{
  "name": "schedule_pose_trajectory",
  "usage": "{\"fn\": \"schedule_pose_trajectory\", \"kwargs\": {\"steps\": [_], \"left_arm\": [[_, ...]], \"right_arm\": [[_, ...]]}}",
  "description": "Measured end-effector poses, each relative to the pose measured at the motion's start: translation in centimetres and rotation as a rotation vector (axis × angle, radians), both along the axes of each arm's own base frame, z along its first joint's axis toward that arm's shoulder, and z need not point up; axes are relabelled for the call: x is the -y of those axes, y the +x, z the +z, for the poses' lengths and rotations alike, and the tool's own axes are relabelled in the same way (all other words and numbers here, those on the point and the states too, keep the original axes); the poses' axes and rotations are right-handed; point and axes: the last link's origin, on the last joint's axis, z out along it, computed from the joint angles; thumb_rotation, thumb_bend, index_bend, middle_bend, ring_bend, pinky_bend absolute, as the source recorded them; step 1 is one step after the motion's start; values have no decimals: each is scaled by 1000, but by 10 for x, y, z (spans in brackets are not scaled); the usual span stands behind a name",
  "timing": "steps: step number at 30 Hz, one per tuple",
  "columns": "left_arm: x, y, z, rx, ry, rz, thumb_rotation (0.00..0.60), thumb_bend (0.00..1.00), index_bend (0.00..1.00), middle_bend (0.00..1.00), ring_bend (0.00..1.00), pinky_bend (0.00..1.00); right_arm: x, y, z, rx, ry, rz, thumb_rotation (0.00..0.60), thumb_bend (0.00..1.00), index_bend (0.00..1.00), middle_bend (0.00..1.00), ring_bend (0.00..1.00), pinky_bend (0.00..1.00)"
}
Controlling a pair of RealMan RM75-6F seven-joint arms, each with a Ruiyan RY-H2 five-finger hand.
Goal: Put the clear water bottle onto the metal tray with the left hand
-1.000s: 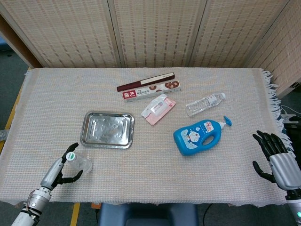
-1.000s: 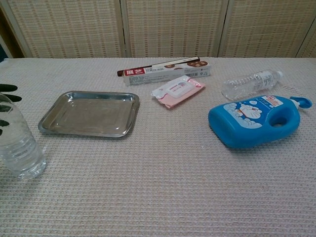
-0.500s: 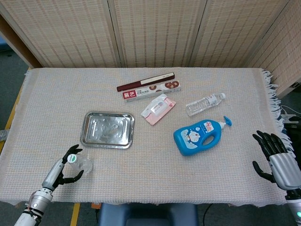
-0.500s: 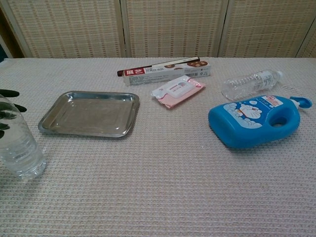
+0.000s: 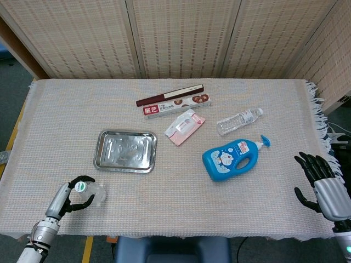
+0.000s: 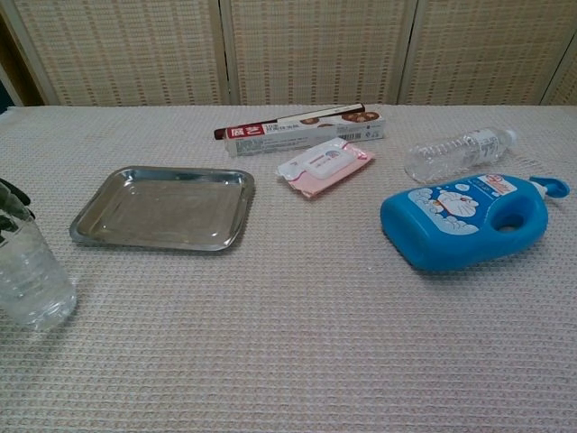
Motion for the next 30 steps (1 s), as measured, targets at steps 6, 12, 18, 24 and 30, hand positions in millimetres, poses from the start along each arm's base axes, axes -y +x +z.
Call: {"fn": "schedule_pose_trajectory", "kwargs": {"steps": [6,12,18,24,30], "left_arm": [[-12,-6,15,-204,94,-38,600,386,470,567,435,388],[-29,-10,29,-633,234,-132,600,386,515,626,469,410],[-40,-2,34,-793,270,-183,600,387,517,632,473,419],[-50,13,42,-546,300,-177,600,389,519,638,474,420],[-59,30,55,-24,337,-133,600,389,519,640,476,419]], "right_arm": [[0,0,0,1,4,0,600,183,0,0,0,39],[0,0,-1,-3,11,0,600,183,0,0,0,39],[-1,-1,-3,-7,26,-10,600,183,0,0,0,39],[0,-1,-3,-9,28,-15,600,183,0,0,0,39],[0,-2,-5,-13,34,-21,600,183,0,0,0,39]]}}
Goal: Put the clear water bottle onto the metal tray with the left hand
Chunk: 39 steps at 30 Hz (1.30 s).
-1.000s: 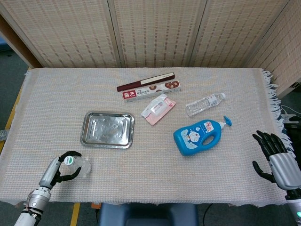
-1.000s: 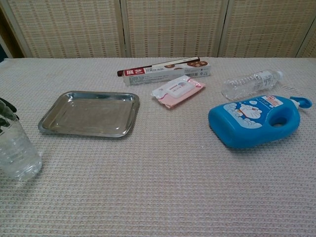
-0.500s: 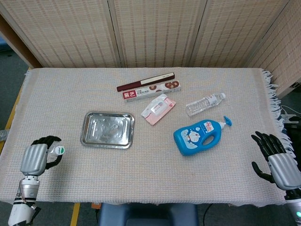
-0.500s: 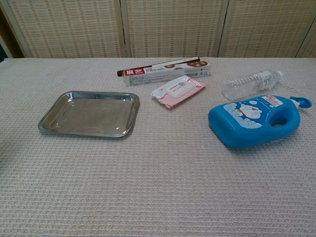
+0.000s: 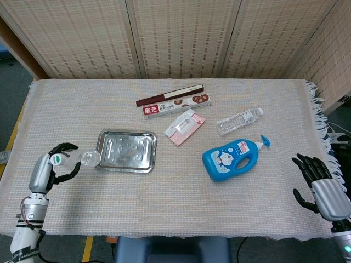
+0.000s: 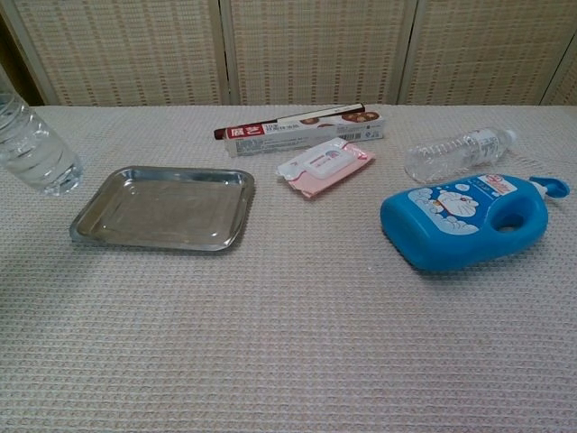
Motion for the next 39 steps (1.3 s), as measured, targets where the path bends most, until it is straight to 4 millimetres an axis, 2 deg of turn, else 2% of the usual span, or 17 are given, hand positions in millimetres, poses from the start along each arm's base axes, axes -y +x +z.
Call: {"fn": "schedule_pose_trajectory", "kwargs": {"steps": [2,5,10,14,19,22,27,31,39], "left_arm": [[-3,5,5,151,-18,-17,600,389,522,640,477,419],[-5,8,8,281,-37,-28,600,389,525,641,479,425],[-10,4,10,280,-12,-41,600,385,528,644,480,433],[-15,-1,10,57,66,-68,600,383,542,655,490,451],[-18,-4,8,-418,184,-98,600,385,552,663,497,461],[-18,-3,6,-631,228,-101,600,382,552,666,499,461],[-17,3,5,-747,243,-110,600,385,552,665,499,460],[-15,9,5,-653,223,-132,600,385,546,660,499,459],[-12,20,7,-69,80,-180,600,388,545,658,498,459]], "right_arm": [[0,0,0,-2,2,-1,600,183,0,0,0,39],[0,-1,-1,-6,6,-5,600,183,0,0,0,39],[0,-1,-2,-9,6,-6,600,183,0,0,0,39],[0,0,-2,-7,4,-3,600,183,0,0,0,39],[0,-1,-2,-7,6,-3,600,183,0,0,0,39],[0,0,-1,-5,3,-1,600,183,0,0,0,39],[0,0,-1,-2,4,-1,600,183,0,0,0,39],[-1,-1,-1,-6,10,-4,600,183,0,0,0,39],[0,-1,-1,-4,12,-6,600,183,0,0,0,39]]}}
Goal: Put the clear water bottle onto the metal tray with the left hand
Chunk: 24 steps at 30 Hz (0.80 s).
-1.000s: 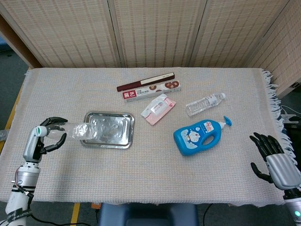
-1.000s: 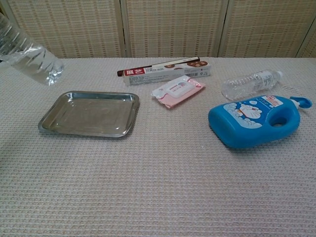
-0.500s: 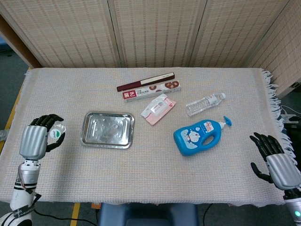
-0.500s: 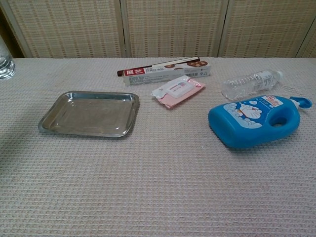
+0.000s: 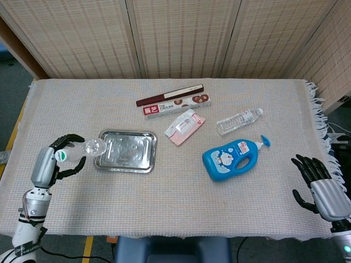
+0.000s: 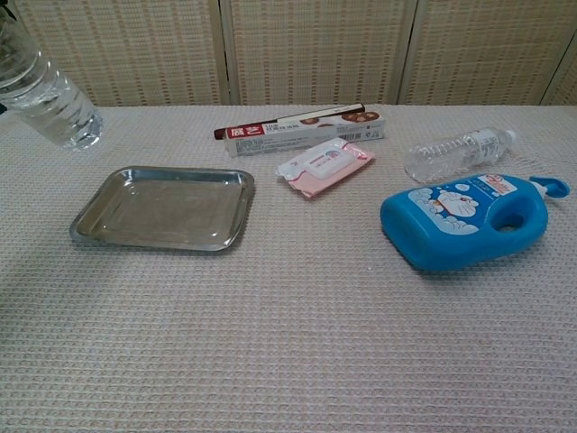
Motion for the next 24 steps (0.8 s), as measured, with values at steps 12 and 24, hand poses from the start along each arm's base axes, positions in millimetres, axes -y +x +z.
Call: {"fn": "schedule_pose_trajectory", "kwargs": {"steps": [12,24], "left_arm": [[-24,12,19,5,-24,-32,600,387,551,663,499,461],[-26,19,29,-205,19,-59,600,388,555,672,505,465]], "right_arm": [[0,0,0,-2,7,-5,600,183,0,0,0,39],[-1,-1,-1,-6,8,-5,600,183,0,0,0,39]]}}
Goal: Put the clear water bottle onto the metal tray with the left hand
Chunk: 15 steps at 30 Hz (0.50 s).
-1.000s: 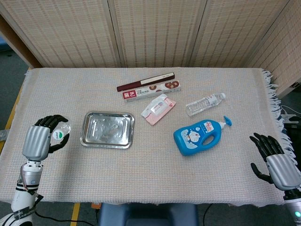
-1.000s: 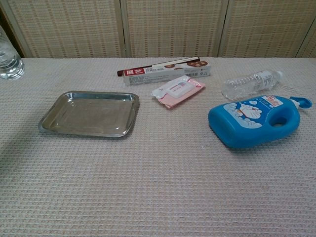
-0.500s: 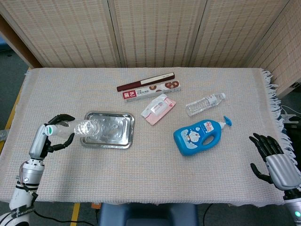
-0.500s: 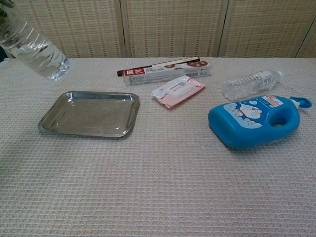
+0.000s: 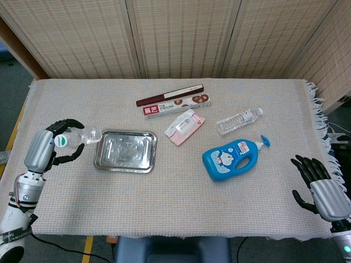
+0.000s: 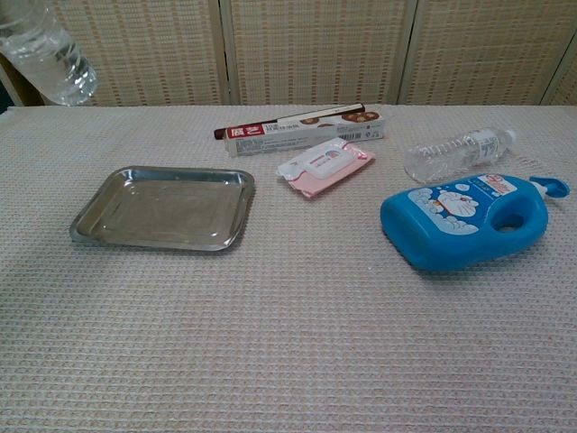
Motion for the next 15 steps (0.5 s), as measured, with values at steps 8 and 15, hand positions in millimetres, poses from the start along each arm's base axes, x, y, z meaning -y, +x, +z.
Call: {"fn": "schedule_pose_trajectory", "kwargs": {"steps": [8,15], "left_arm": [[10,-22,-53,-58,-138,47,600,388,557,676,511,464],[-22,7,-7,-119,8,-44,600,387,558,677,511,468]], "right_arm": [[1,0,0,-1,0,-3,600,183,0,0,0,39],[0,0,-1,-1,6,3,600,183,0,0,0,39]]}}
